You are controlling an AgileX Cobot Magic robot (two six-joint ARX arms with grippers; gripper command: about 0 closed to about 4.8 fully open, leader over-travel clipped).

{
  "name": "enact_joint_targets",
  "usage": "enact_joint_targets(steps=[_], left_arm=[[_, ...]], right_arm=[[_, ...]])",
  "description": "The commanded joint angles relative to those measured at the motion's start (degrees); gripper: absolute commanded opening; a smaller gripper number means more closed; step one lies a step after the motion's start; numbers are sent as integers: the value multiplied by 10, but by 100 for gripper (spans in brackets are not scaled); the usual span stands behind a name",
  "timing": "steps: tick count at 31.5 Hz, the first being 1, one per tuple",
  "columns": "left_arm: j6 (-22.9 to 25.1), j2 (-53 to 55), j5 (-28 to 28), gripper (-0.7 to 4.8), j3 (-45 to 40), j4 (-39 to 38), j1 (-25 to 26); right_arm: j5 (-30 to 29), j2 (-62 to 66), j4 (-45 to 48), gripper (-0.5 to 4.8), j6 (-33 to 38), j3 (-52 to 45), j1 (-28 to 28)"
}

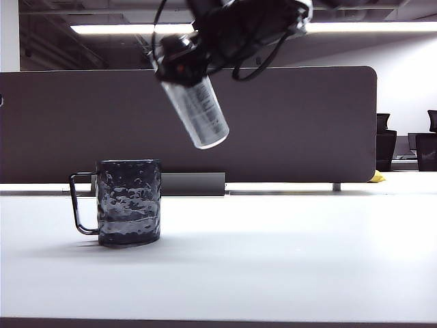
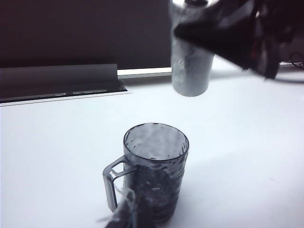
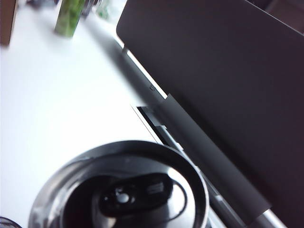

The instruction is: Pick up the metal can, pour some water into the cup, then place the can back on the table.

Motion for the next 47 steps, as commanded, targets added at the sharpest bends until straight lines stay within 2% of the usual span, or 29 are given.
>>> enact_joint_targets(steps=[1,8,15,21,27,38,47], left_arm=[[1,1,2,-5,1,7,1],[1,1,2,-5,1,7,1],[1,1,2,-5,1,7,1],[1,1,2,-5,1,7,1],[1,1,2,-5,1,7,1],[1,1,2,-5,1,7,1],[1,1,2,-5,1,7,1]], right_arm=[[-33,-21,2,242,79,2,-24],[-135,-52,1,242,207,-21,-97],[-194,-54,17,242,248,-77,-156],[-203,-49,159,240,293,-170,-183],[-213,-12,281,241,370,-221,-211],[-246,73,362,243,379,-224,-209],[-244,79,356,270,344,-224,-209]])
